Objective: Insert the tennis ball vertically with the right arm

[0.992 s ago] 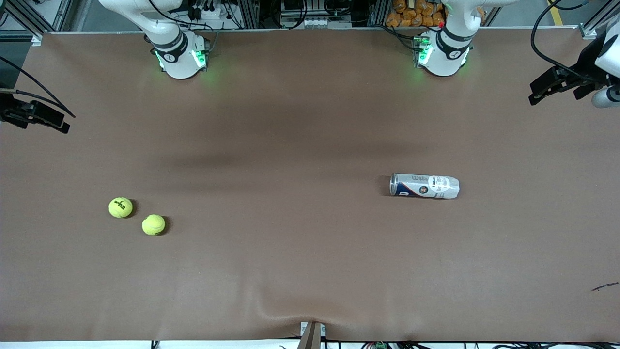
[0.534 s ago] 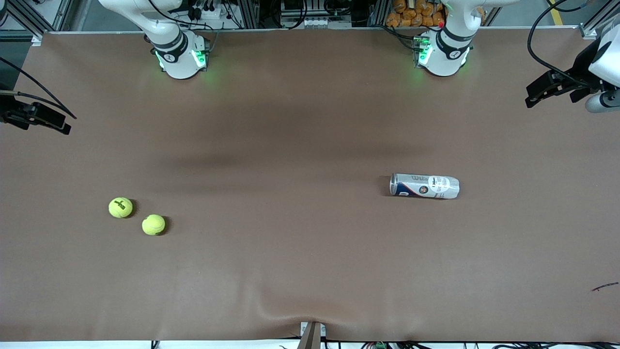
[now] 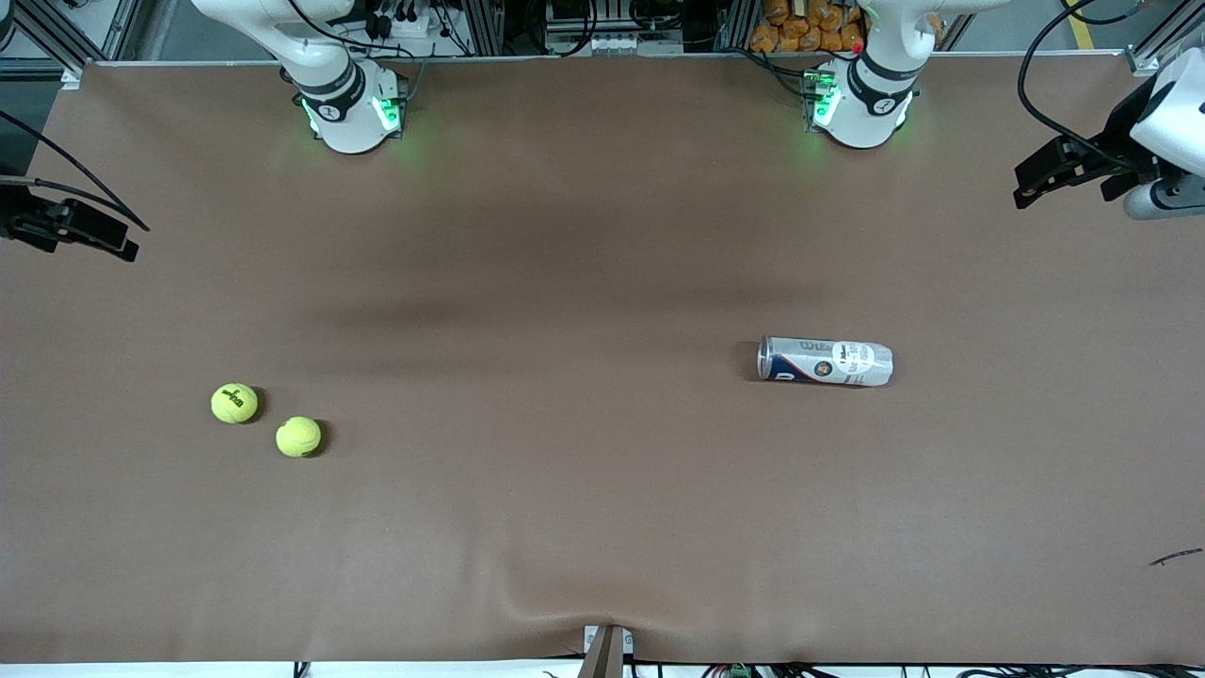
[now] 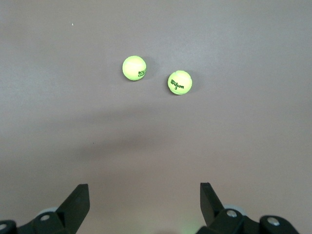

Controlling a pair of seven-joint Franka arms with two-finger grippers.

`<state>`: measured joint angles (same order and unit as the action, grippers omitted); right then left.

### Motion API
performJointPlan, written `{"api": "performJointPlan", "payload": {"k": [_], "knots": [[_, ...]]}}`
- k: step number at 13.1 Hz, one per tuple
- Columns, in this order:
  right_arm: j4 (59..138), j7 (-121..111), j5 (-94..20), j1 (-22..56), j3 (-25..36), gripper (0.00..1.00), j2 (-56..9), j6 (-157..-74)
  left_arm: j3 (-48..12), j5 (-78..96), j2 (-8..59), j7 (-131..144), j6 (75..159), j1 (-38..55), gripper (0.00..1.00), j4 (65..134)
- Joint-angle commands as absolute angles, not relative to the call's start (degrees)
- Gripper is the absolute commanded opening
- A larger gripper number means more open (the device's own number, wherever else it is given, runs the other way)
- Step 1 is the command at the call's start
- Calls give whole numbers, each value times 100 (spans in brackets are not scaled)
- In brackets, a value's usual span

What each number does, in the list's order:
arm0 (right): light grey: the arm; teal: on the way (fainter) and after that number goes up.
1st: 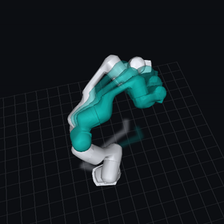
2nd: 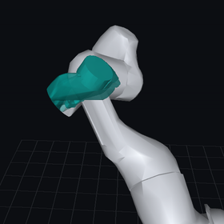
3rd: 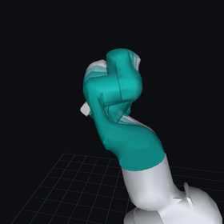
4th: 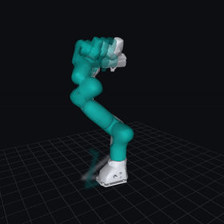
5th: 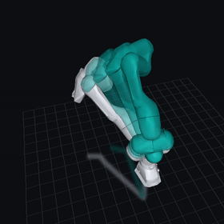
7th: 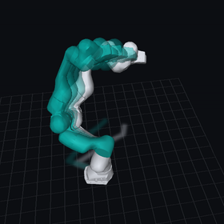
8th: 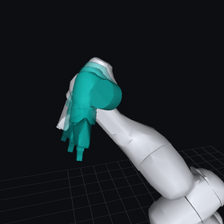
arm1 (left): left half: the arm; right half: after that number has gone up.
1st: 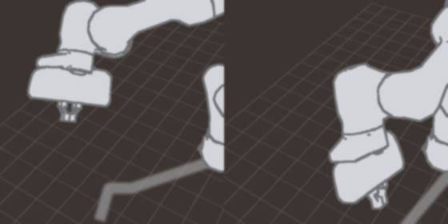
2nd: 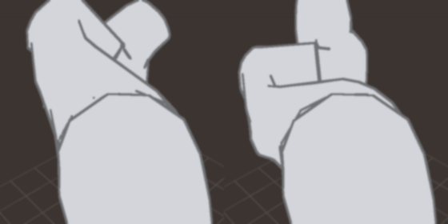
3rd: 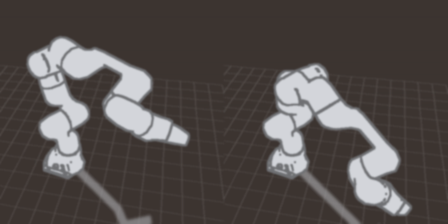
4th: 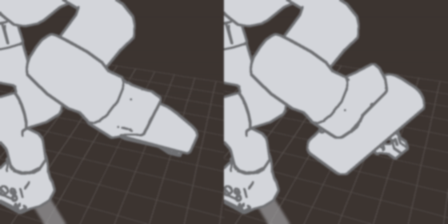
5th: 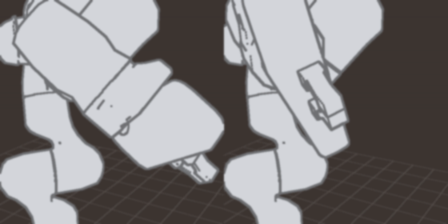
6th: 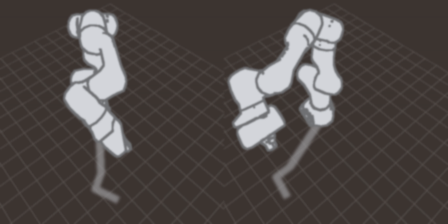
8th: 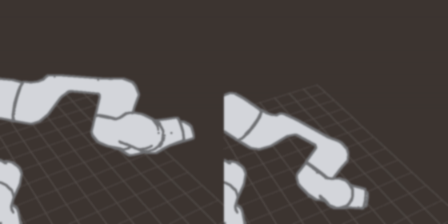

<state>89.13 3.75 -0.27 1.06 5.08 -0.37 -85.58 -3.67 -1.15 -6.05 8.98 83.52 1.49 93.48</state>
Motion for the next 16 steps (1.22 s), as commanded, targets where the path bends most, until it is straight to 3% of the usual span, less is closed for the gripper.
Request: {"api": "performJointPlan", "payload": {"k": [1,16], "knots": [[8798,378,-114,105,501,100,-88,-8525,-396,-229,-527,835,8288,149,100,9193],[8798,387,-114,106,501,100,-132,-8534,-404,-220,-422,826,8420,106,100,9185]]}}
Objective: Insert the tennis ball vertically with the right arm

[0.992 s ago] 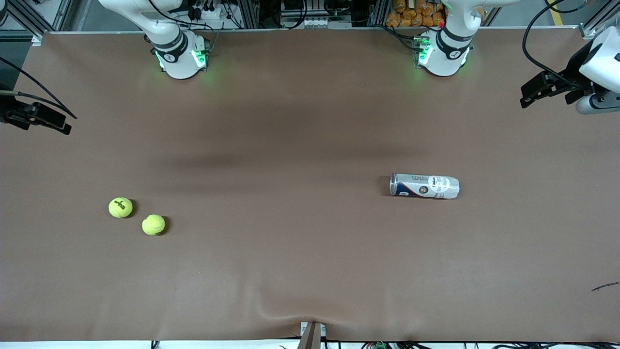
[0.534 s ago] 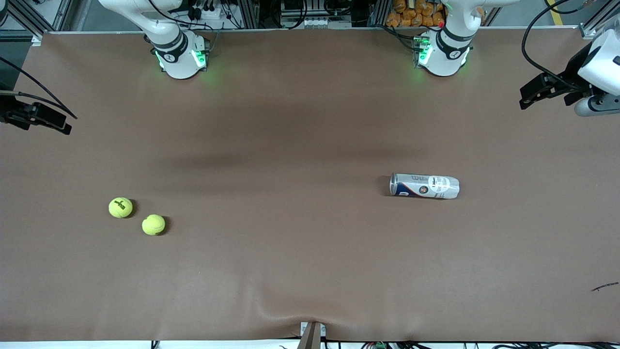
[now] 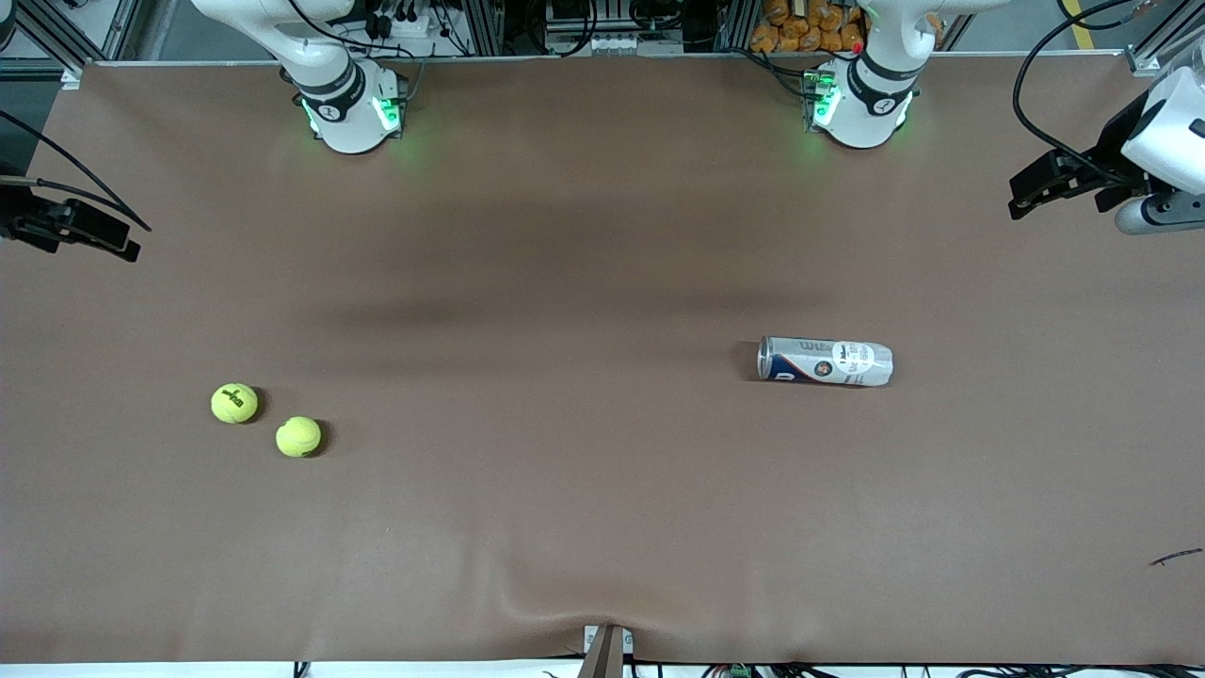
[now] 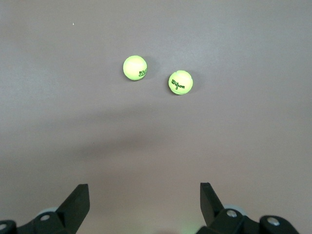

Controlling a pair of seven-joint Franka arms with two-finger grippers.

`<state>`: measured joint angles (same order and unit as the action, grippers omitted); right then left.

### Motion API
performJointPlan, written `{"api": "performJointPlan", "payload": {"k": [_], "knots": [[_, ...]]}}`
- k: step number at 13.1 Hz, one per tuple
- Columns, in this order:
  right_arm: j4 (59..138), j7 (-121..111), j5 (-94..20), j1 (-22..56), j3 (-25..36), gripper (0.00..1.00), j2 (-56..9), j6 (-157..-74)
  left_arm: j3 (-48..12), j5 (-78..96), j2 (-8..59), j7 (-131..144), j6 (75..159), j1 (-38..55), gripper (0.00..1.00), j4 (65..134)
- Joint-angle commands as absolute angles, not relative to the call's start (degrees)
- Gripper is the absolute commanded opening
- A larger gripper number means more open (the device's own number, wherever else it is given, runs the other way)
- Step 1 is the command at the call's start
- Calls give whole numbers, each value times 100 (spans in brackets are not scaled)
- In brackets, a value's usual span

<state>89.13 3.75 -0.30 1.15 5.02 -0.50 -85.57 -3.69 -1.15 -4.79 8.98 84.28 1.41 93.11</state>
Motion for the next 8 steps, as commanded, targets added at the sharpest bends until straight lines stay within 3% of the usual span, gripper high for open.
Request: {"api": "performJointPlan", "payload": {"k": [1,8], "knots": [[8798,387,-123,88,501,100,-149,-8543,-396,-220,-413,826,8429,105,100,9185],[8789,308,-765,87,501,100,-553,-8815,-702,-264,43,581,8674,184,100,9193]]}}
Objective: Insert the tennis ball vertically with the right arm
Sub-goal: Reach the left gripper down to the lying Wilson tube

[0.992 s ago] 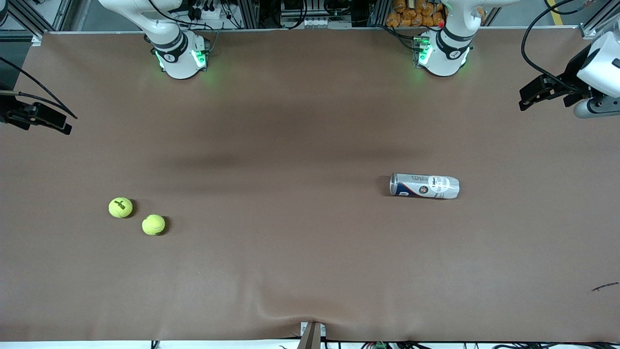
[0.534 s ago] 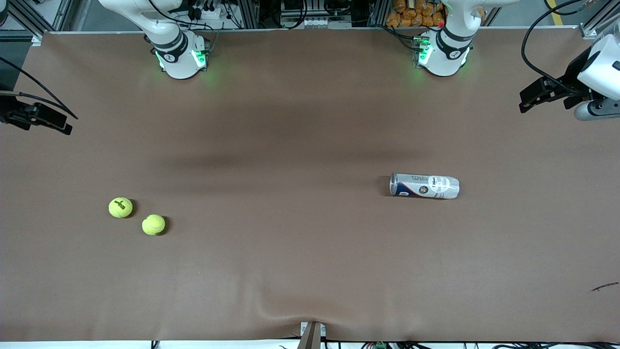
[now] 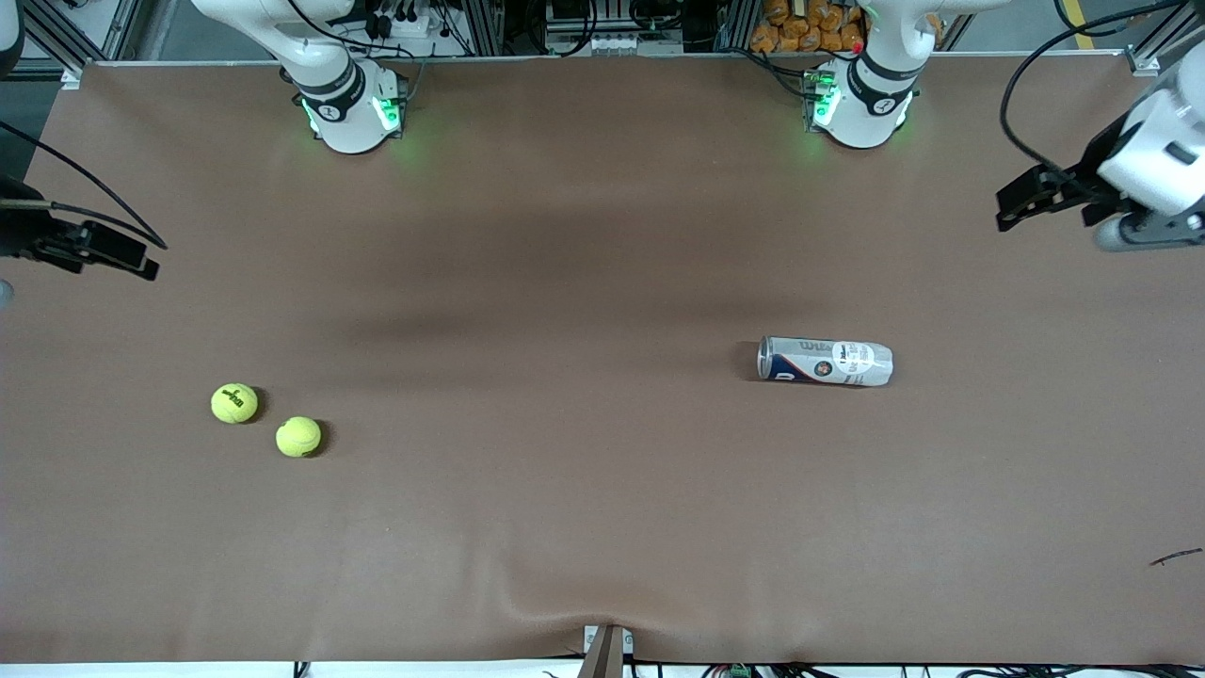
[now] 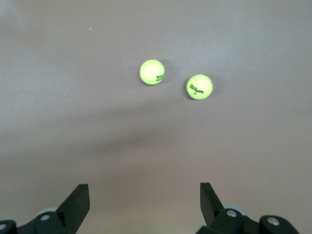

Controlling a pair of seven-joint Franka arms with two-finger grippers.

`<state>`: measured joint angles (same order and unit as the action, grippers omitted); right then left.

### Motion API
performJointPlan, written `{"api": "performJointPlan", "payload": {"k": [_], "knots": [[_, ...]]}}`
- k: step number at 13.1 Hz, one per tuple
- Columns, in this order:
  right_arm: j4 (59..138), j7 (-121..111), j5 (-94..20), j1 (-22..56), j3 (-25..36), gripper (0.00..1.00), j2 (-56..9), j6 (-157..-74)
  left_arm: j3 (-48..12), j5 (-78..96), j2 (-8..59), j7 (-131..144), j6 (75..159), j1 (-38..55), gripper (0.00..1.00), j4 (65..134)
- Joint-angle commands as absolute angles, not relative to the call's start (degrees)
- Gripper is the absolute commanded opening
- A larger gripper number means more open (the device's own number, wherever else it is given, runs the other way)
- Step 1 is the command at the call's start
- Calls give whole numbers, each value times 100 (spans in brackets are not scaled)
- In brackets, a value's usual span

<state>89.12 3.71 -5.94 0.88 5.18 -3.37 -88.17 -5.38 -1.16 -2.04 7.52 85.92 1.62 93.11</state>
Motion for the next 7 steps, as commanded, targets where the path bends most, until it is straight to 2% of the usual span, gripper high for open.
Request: {"api": "performJointPlan", "payload": {"k": [1,7], "knots": [[8789,308,-739,192,492,100,-623,-8859,-773,-264,157,458,8692,185,100,9193],[8789,369,-677,439,492,100,-826,-9026,-1317,-815,948,-648,8982,211,100,9220]]}}
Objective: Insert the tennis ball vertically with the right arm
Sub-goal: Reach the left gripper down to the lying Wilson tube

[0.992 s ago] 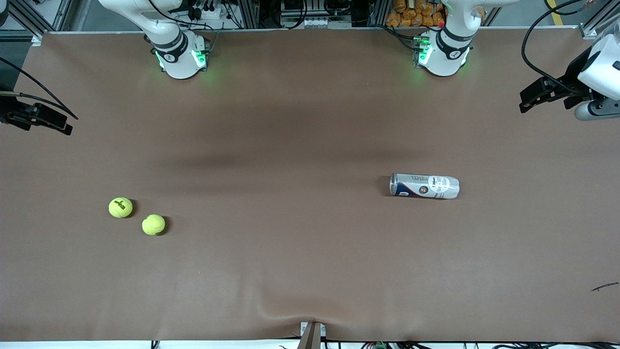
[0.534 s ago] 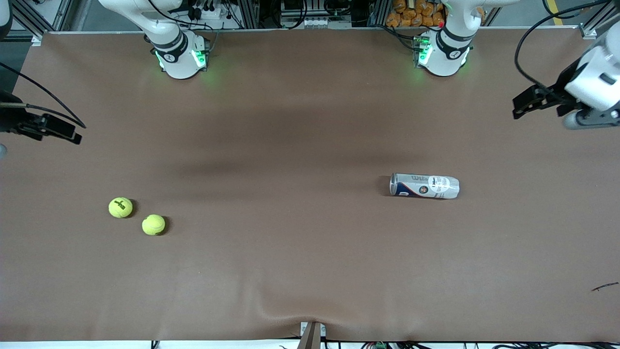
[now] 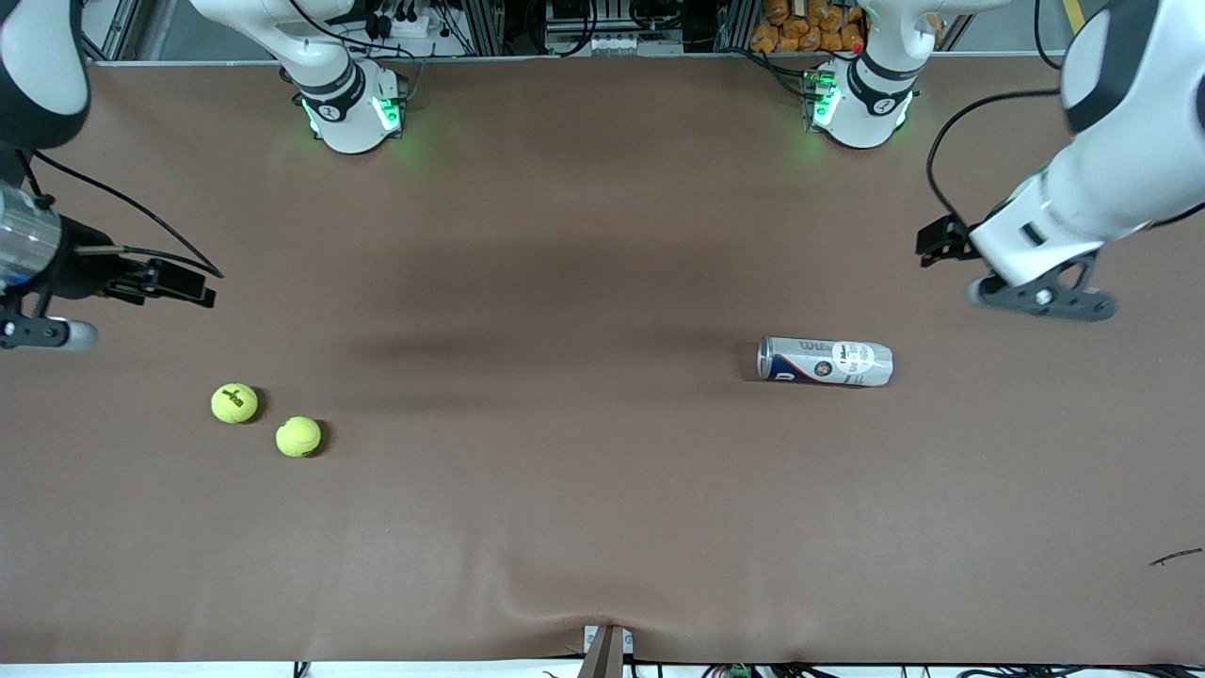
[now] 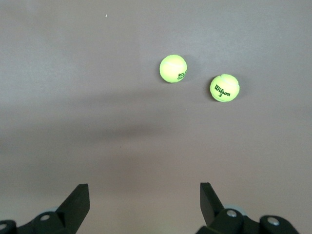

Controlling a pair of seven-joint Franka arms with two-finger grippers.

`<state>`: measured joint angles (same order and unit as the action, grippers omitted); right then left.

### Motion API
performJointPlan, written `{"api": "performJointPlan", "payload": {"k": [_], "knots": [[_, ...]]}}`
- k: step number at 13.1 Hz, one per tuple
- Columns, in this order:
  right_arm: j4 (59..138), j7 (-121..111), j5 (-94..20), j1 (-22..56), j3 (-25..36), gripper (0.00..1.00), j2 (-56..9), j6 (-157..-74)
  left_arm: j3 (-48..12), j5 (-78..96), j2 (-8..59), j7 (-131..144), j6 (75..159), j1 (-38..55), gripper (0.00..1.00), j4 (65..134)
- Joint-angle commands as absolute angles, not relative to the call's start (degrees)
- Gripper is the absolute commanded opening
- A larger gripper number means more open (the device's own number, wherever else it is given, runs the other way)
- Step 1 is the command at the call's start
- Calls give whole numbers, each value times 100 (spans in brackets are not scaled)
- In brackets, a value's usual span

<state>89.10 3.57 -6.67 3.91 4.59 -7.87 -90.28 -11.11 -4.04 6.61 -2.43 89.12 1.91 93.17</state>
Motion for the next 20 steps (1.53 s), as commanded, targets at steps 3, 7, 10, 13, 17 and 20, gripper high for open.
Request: {"api": "performJointPlan", "payload": {"k": [3,7,10,13,17,20], "knots": [[8798,317,-624,483,492,100,-835,-9062,-1599,-1178,1431,-1342,9193,211,100,9263],[8798,290,-580,571,492,100,-835,-9053,-1617,-1896,1617,-2346,9597,395,100,9816],[8807,290,-519,571,492,100,-844,-9202,-1652,-2415,1608,-2757,9991,571,100,10396],[8850,281,-519,527,492,100,-861,-9185,-1661,-2626,1617,-3259,10457,580,100,10827],[8798,281,-256,510,492,100,-975,-9464,-1731,-3514,1880,-3471,10906,747,100,11197],[8798,281,-272,353,510,100,-1168,-9571,-1740,-3919,2258,-3656,11048,922,100,11197]]}}
